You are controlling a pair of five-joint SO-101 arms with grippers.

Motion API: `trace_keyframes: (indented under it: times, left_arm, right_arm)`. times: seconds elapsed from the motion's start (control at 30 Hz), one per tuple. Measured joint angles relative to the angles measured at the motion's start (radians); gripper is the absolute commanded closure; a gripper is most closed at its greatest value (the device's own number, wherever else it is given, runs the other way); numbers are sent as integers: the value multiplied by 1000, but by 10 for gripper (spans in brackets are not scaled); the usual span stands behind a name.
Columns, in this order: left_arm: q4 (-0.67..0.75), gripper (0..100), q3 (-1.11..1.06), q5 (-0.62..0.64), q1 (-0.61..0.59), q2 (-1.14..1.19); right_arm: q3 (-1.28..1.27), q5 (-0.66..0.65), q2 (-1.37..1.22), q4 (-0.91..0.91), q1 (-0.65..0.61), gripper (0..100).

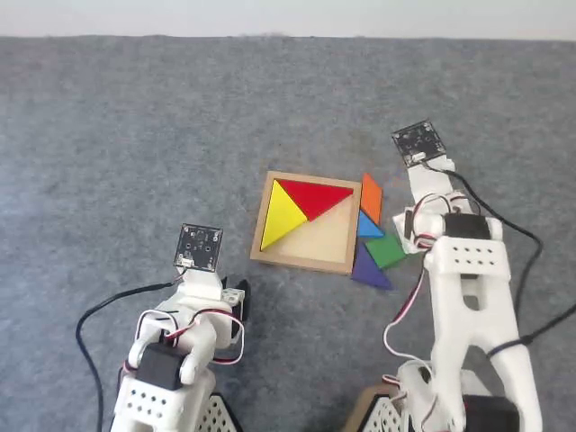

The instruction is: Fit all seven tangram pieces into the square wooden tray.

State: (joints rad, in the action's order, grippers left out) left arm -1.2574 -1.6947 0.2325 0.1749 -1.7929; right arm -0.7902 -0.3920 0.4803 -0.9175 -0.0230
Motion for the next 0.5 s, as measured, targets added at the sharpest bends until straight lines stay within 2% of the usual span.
trace_keyframes:
  times: [0.13, 0.2, 0.33, 0.5]
  left_arm:
    - [0, 895, 0, 0, 0, 0]
    - [0, 895, 0, 0, 0, 0]
    - [0, 895, 0, 0, 0, 0]
    - [0, 895, 0, 0, 0, 0]
  right_arm:
    - [0, -3, -54, 9, 17, 987]
    - [12, -2, -97, 5, 20, 956]
    - [132, -9, -236, -64, 25, 858]
    - [311, -55, -423, -141, 29, 851]
